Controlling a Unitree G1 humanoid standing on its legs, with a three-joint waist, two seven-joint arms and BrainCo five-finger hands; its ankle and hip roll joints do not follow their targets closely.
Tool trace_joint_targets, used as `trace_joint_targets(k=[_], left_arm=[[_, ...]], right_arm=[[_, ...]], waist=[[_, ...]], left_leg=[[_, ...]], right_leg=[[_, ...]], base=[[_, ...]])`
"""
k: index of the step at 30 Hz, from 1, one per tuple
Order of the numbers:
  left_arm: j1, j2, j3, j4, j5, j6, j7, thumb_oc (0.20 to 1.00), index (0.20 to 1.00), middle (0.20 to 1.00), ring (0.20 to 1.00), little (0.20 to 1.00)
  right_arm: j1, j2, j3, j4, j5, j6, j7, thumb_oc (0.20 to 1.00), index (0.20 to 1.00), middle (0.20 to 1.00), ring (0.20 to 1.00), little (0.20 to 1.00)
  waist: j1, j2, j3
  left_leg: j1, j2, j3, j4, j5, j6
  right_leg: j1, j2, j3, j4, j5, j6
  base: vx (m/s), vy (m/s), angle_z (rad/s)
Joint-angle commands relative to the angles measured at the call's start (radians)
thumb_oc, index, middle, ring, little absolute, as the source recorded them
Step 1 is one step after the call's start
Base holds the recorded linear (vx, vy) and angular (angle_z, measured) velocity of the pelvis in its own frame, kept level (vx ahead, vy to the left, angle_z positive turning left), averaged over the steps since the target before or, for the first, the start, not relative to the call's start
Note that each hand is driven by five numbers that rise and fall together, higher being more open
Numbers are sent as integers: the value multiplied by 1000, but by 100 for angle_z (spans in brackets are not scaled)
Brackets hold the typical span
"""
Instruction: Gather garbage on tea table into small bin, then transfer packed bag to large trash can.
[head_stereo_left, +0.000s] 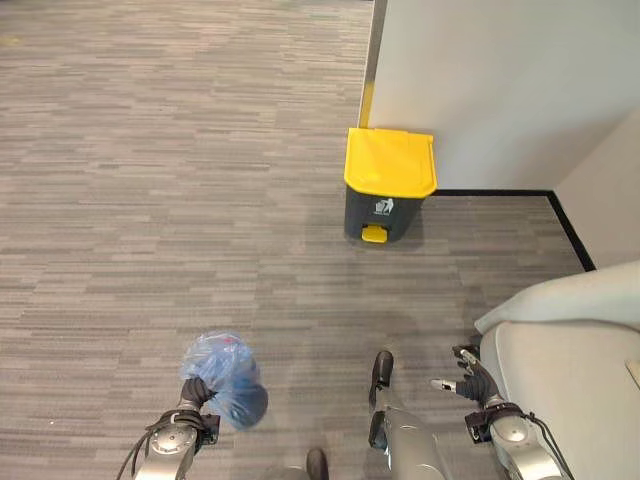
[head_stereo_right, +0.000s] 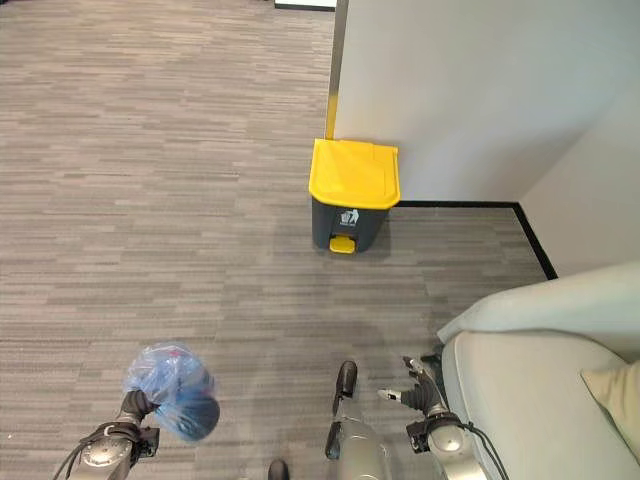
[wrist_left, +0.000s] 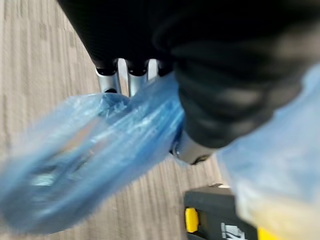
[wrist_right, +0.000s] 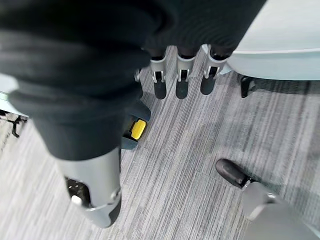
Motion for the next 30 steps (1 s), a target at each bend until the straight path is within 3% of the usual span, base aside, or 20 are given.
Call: trace_joint_targets(k=[1, 2, 5, 7, 8, 10, 12, 17, 21, 25, 26, 28, 30], left_arm=[[18, 53, 28, -91, -22, -43, -3, 200, 200, 200, 200, 200], [19, 53, 28, -91, -23, -43, -3, 200, 200, 200, 200, 200], [8, 45, 16, -106, -34, -40, -10, 200, 200, 200, 200, 200], [5, 41, 14, -106, -46, -39, -12, 200, 200, 200, 200, 200], [1, 38, 9, -98, -49, -37, -13, 200, 200, 200, 200, 200], [6, 33, 5, -92, -49, -37, -14, 200, 200, 200, 200, 200], [6, 35, 3, -92, -48, -36, -15, 200, 200, 200, 200, 200], [14, 34, 4, -91, -62, -35, -7, 200, 200, 200, 200, 200], [16, 33, 1, -104, -67, -36, -6, 200, 200, 200, 200, 200], [21, 40, 1, -104, -46, -33, -13, 200, 200, 200, 200, 200], [23, 49, 0, -108, -37, -33, -14, 200, 200, 200, 200, 200], [24, 54, 4, -110, -38, -33, -15, 200, 200, 200, 200, 200], [17, 72, 8, -114, -38, -30, -13, 200, 200, 200, 200, 200]], right_arm=[[-62, -37, -41, -20, 0, -29, -14, 1000, 1000, 1000, 1000, 1000], [-62, -38, -41, -20, 0, -29, -14, 1000, 1000, 1000, 1000, 1000], [-60, -50, -47, -28, 18, -43, -20, 1000, 1000, 1000, 1000, 1000], [-63, -58, -46, -20, 19, -35, -23, 1000, 1000, 1000, 1000, 1000], [-68, -64, -45, -12, 24, -34, -24, 1000, 1000, 1000, 1000, 1000], [-75, -75, -49, -15, 24, -35, -25, 1000, 1000, 1000, 1000, 1000], [-78, -83, -53, -16, 23, -33, -29, 1000, 1000, 1000, 1000, 1000], [-78, -82, -45, -3, 19, -33, -39, 1000, 1000, 1000, 1000, 1000], [-60, -71, -47, 7, 13, -24, -42, 1000, 1000, 1000, 1000, 1000], [-51, -46, -47, 9, -7, -19, -31, 1000, 1000, 1000, 1000, 1000], [-51, -34, -44, 12, -7, -21, -24, 1000, 1000, 1000, 1000, 1000], [-56, -33, -41, 14, -8, -18, -20, 1000, 1000, 1000, 1000, 1000], [-69, -22, -31, 14, -10, -19, -13, 1000, 1000, 1000, 1000, 1000]], waist=[[-7, 19, -30], [-9, 20, -31], [-9, 24, -26], [-8, 13, -24], [4, 10, -16], [23, 3, -8], [38, -2, -1], [84, 15, 16], [105, 18, 10], [100, 7, -22], [100, -12, -30], [104, -14, -35], [103, -25, -38]], left_leg=[[-58, 124, -22, 127, -32, -83], [-59, 126, -24, 128, -32, -83], [-135, 171, -19, 340, 73, -120], [-188, 188, 10, 400, 89, -102], [-217, 180, 17, 410, 57, -85], [-278, 137, 8, 355, 6, -67], [-349, 116, 5, 316, 14, -65], [-449, 103, -45, 134, 202, -95], [-500, 117, 21, 79, 250, -97], [-460, 116, 18, 96, 232, -73], [-454, 104, 29, 138, 194, -56], [-453, 103, 34, 154, 177, -47], [-429, 90, 47, 179, 129, -21]], right_leg=[[67, 26, -7, 78, -51, 33], [67, 26, -9, 78, -51, 33], [133, 59, -22, 70, -97, -11], [157, 58, -28, 62, -123, -29], [182, 64, -21, 57, -137, -34], [220, 67, -3, 46, -163, -30], [249, 69, 8, 38, -183, -29], [327, 120, 42, 32, -230, -36], [393, 127, 65, 39, -273, -37], [431, 100, 93, 67, -297, -15], [433, 74, 111, 89, -294, 3], [423, 66, 125, 103, -285, 10], [386, 37, 149, 193, -255, 36]], base=[[305, -199, 79], [202, -177, 68], [224, -214, 21], [198, -157, -11], [295, -125, -6], [265, -66, -5], [229, -17, -35], [270, 26, -39], [348, 110, -18], [342, 171, -33], [357, 220, -19], [232, 177, -37], [184, 189, -36]])
